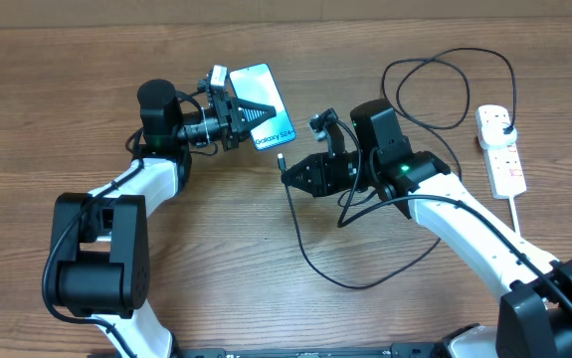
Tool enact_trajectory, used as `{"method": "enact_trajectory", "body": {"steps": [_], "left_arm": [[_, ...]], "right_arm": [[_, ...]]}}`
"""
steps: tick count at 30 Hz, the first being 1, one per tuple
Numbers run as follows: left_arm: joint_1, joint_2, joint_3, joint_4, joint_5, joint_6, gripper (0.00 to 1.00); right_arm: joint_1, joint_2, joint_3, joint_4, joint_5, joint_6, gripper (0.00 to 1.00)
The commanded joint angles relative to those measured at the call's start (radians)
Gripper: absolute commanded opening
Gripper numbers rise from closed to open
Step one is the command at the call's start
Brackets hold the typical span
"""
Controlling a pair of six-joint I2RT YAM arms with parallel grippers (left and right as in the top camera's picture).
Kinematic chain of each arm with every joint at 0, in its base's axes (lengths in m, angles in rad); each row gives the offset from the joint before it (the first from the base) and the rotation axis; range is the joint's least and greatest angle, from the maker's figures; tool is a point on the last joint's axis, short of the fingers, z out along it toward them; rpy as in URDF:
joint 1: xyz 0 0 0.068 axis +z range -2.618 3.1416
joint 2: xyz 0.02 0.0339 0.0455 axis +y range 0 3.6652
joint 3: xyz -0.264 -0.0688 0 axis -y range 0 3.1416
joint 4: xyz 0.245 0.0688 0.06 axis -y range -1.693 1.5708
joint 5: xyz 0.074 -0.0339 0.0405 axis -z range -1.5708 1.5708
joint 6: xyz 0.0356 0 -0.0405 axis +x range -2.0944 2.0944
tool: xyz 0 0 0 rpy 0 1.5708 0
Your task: Plug charger to phone and switch on socket
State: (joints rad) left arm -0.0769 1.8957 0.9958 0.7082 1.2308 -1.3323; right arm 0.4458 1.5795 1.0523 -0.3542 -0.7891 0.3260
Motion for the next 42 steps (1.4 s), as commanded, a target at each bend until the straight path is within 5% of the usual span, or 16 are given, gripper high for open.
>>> {"method": "enact_trajectory", "body": {"steps": [1, 42], "left_arm": [[0.003, -0.026, 0.020, 0.014, 0.024, 0.001, 0.04], [-0.020, -0.026, 0.020, 0.015, 0.060, 0.012, 0.04]], "right_arm": [[-0.001, 0.002, -0.004, 0.030, -0.026, 0.019, 0.04], [-0.023, 0.008, -0.004, 0.032, 0.007, 0.019, 0.04]]}}
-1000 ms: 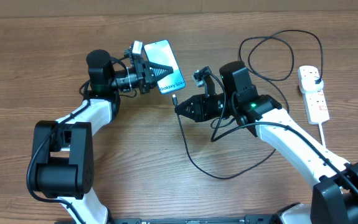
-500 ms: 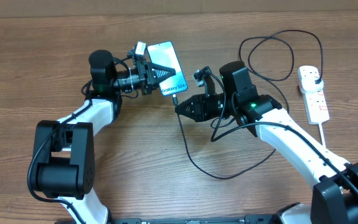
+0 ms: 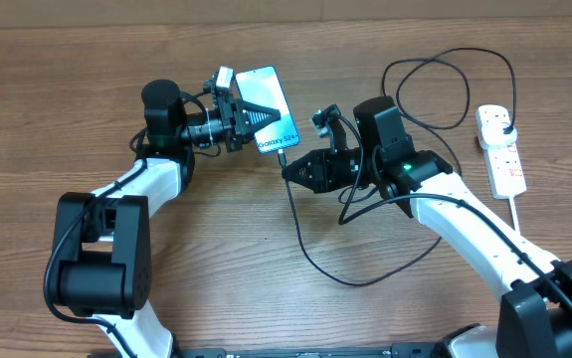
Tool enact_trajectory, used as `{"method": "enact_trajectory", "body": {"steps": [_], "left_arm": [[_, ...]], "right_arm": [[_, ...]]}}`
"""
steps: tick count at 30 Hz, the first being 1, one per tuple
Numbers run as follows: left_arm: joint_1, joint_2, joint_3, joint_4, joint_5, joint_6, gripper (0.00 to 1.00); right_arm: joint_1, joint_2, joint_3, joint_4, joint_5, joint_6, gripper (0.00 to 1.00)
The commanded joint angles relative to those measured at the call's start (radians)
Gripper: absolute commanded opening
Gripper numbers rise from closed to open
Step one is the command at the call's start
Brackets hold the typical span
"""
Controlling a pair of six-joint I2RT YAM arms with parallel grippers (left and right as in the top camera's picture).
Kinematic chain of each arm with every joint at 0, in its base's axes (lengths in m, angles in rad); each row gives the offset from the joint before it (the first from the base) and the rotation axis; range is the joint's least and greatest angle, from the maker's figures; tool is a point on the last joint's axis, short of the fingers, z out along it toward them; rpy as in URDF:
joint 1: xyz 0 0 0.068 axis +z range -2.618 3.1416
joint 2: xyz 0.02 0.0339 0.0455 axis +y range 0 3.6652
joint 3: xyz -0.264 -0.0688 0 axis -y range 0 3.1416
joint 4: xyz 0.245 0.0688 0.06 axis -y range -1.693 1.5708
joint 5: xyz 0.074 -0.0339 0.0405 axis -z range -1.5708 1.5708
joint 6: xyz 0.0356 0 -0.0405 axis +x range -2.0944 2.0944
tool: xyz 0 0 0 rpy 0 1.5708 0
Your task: Plug charger to phone and switch on socket
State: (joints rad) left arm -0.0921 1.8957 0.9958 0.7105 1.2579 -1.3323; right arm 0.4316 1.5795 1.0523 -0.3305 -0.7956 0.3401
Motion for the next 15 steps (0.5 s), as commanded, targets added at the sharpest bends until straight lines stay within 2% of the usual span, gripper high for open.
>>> {"method": "enact_trajectory", "body": {"steps": [1, 15], "left_arm": [[-0.005, -0.026, 0.019, 0.013, 0.033, 0.012, 0.04], [-0.005, -0.026, 0.020, 0.012, 0.026, 0.040, 0.04]], "right_arm": [[-0.009, 0.011, -0.004, 0.008, 0.018, 0.005, 0.04], [-0.008, 0.048, -0.004, 0.031, -0.021, 0.031, 0.04]]}}
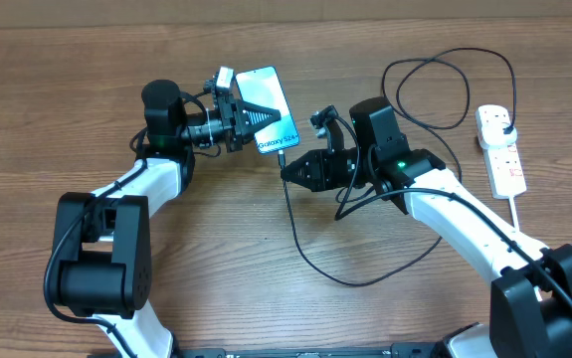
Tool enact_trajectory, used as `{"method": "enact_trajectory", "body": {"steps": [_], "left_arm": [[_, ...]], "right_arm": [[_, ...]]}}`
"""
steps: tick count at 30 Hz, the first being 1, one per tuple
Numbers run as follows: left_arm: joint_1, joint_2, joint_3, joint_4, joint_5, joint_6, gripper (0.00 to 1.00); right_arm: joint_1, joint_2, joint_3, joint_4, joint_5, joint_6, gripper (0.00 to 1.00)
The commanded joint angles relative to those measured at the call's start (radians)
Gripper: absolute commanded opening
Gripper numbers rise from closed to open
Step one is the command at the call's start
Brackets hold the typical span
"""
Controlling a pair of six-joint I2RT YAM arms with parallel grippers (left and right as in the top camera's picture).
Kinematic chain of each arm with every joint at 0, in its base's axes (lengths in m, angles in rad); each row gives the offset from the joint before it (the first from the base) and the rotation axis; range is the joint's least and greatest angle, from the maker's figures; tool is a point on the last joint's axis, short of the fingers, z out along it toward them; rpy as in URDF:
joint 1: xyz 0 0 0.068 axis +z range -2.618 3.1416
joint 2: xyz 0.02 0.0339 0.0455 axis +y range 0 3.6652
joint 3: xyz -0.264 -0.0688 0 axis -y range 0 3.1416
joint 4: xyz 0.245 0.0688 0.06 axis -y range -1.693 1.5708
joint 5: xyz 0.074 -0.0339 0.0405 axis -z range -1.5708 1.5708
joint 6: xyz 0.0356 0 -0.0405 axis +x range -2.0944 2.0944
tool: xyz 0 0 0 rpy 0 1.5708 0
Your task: Plug charger to phone and switch on socket
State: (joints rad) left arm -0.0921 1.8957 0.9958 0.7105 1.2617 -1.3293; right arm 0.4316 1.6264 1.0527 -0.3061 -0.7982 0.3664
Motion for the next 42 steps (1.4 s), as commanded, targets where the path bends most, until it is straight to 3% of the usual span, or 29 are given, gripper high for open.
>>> {"method": "enact_trajectory", "body": {"steps": [1, 42], "left_arm": [[-0.005, -0.026, 0.019, 0.012, 0.021, 0.045, 0.04], [-0.006, -0.026, 0.020, 0.012, -0.009, 0.092, 0.04]], "right_arm": [[-0.008, 0.001, -0.005, 0.006, -0.027, 0.005, 0.04], [-0.039, 0.001, -0.005, -0.001, -0.072, 0.004, 0.04]]}}
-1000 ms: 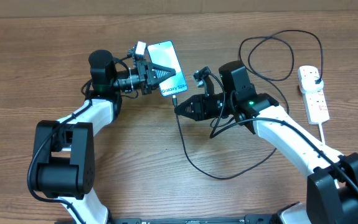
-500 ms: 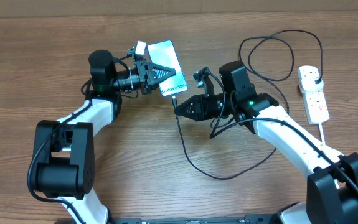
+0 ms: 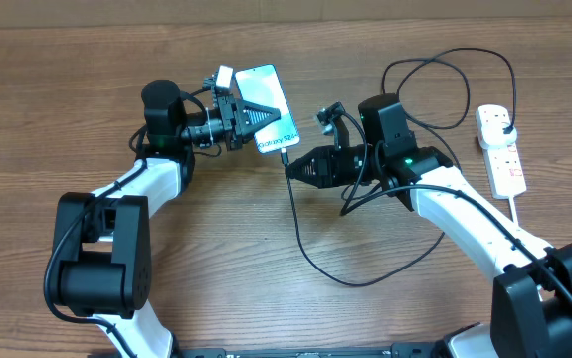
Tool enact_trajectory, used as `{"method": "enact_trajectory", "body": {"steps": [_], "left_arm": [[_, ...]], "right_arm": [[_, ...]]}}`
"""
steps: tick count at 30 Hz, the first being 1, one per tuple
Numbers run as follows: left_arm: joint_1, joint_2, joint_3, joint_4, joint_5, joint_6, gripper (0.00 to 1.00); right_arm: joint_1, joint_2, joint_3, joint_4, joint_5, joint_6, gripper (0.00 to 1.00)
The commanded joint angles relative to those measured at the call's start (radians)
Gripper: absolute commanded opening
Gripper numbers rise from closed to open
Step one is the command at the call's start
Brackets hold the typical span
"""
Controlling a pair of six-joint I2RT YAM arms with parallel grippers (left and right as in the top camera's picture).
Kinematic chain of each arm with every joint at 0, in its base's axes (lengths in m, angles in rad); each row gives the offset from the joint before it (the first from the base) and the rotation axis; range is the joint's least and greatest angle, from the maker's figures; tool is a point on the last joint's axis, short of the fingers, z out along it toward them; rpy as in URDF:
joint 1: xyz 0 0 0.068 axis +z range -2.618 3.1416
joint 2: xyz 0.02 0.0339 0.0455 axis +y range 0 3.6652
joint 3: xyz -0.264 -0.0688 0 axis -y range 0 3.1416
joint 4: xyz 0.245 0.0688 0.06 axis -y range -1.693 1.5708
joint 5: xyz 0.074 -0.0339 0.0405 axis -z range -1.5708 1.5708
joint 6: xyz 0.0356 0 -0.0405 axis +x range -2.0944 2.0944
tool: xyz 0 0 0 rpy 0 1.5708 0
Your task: Plug charger to phone and switch on socket
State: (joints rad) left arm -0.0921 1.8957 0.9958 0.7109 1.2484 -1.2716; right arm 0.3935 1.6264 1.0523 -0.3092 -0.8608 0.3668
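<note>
The phone, screen up, is pinched across its lower half by my left gripper, which is shut on it. The black charger plug sits against the phone's bottom edge; whether it is fully seated cannot be told. My right gripper reaches in from the right, its fingers closed on the charger cable just below the plug. The white socket strip lies at the far right with the charger's adapter plugged into its top end; its switch state is too small to read.
The black cable loops down across the table's middle and back up in a wide coil behind my right arm toward the strip. A white lead runs from the strip toward the front right edge.
My right gripper has shifted slightly to the right, still at the cable under the plug. The plug stays at the phone's bottom edge. The left gripper and phone have not moved.
At first the plug was held by my right gripper a short gap below the phone in my left gripper. Then the phone and plug were brought together, plug tip at the phone's bottom edge. They have stayed joined there through now.
</note>
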Motion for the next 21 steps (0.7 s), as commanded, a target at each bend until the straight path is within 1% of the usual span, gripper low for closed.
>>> {"method": "enact_trajectory", "body": {"steps": [1, 21], "left_arm": [[-0.006, -0.026, 0.020, 0.011, 0.004, 0.034, 0.04], [-0.008, -0.026, 0.019, 0.012, -0.002, 0.026, 0.04]], "right_arm": [[-0.001, 0.001, -0.004, 0.001, -0.011, 0.004, 0.04], [0.017, 0.001, -0.004, 0.002, -0.031, 0.000, 0.04]]}}
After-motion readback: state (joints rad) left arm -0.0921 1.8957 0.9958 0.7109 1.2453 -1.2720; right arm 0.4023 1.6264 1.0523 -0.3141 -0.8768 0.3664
